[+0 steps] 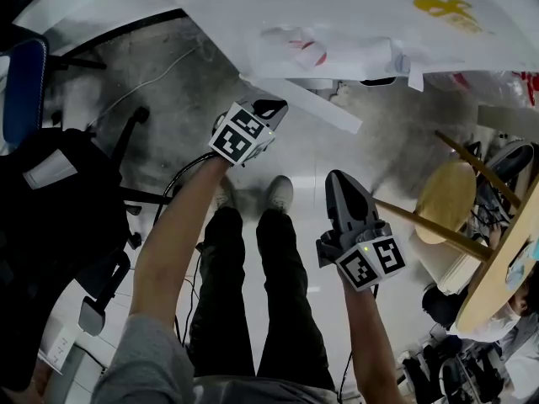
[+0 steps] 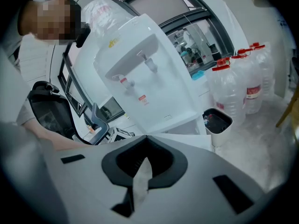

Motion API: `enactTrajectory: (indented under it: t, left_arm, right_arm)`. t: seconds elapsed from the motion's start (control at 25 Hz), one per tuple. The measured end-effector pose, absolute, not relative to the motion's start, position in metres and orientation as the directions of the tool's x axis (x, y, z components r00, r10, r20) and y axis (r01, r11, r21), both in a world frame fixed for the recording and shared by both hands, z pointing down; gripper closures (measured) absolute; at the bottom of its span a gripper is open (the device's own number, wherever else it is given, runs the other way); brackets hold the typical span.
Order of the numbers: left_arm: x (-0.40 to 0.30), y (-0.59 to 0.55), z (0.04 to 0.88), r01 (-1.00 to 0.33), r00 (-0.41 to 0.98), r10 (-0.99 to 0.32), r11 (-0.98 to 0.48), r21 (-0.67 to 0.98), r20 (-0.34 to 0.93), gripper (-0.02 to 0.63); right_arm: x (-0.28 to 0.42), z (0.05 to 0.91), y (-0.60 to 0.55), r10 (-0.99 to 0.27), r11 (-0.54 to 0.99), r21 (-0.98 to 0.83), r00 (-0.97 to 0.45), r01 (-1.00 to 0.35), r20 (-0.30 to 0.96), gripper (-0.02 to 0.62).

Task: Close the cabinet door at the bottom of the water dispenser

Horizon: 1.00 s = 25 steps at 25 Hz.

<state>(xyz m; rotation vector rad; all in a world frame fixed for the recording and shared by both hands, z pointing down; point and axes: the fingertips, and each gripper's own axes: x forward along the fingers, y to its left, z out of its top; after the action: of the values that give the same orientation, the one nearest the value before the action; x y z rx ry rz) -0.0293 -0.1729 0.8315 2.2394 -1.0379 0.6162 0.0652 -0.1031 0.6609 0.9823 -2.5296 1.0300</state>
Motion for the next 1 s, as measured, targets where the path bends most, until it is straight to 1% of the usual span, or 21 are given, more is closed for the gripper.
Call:
enactTrajectory:
  t: [0.64,1.0]
  left_arm:
    - [-0.032,-0.222,0.831,-0.853,0.521,-0.639,-0.360,0.378,0.566,0.600]
    - [-0.032,-0.221,0.830,-0.850,0.526,-0.637,-0.362,0.383,0.564,0.600]
  right_arm:
    - [0.089,0.663,-0.124,-0.549,0.494,-0.522,-0.715,-0.696,0.434,0.584]
    - [0.089,0.663,-0.123,-0.555,0.481,-0.525,-0.707,-0.702,0.438,0.584]
